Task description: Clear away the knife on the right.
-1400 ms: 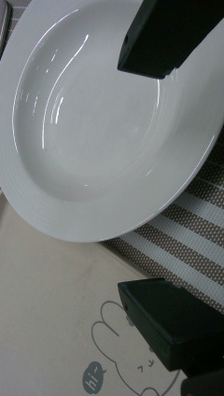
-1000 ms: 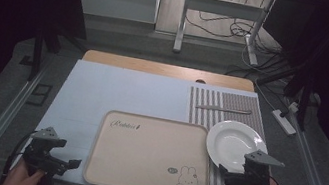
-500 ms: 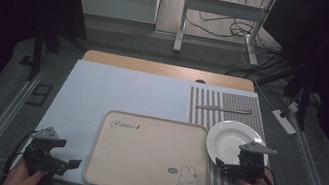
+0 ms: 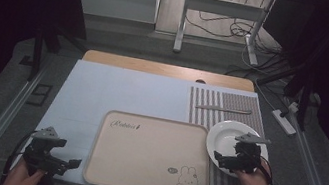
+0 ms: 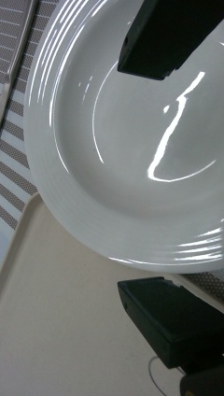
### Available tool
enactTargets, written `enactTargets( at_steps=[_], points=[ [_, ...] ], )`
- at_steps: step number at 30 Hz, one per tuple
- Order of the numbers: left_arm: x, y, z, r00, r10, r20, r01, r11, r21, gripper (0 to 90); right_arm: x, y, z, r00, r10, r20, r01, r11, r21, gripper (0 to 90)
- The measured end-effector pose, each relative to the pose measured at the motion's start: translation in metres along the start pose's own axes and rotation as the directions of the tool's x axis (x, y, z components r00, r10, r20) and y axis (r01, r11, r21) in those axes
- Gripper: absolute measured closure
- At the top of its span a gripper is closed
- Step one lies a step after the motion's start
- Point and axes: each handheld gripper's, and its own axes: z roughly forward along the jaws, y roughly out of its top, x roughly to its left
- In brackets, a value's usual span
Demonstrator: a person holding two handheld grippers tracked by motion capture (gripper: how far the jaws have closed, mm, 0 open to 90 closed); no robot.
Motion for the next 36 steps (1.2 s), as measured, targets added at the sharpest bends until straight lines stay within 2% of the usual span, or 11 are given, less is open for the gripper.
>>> enactTargets(
  at_steps=[6, 12, 29, 36],
  points=[
    [0.0, 0.0, 0.0, 1.0, 0.001, 0.0, -0.001, 1.0, 0.0, 1.2, -0.005, 0.008, 0.007, 0.9996, 0.026, -0.014, -0.026, 0.9996, -0.008, 0.0],
    [0.0, 0.0, 0.0, 1.0, 0.002, 0.0, -0.002, 1.0, 0.0, 1.1, -0.013, 0.019, 0.018, 0.9999, 0.013, -0.001, -0.013, 0.9999, 0.006, 0.0],
    [0.0, 0.001, 0.001, 1.0, 0.004, -0.001, -0.004, 1.0, 0.0, 1.1, -0.035, 0.045, 0.047, 0.9994, 0.022, 0.027, -0.023, 0.9992, 0.032, 0.0],
    [0.0, 0.001, 0.0, 1.0, 0.006, 0.0, -0.006, 1.0, -0.001, 1.2, -0.045, 0.053, 0.06, 0.9985, 0.039, 0.038, -0.041, 0.998, 0.048, 0.0]
  ],
)
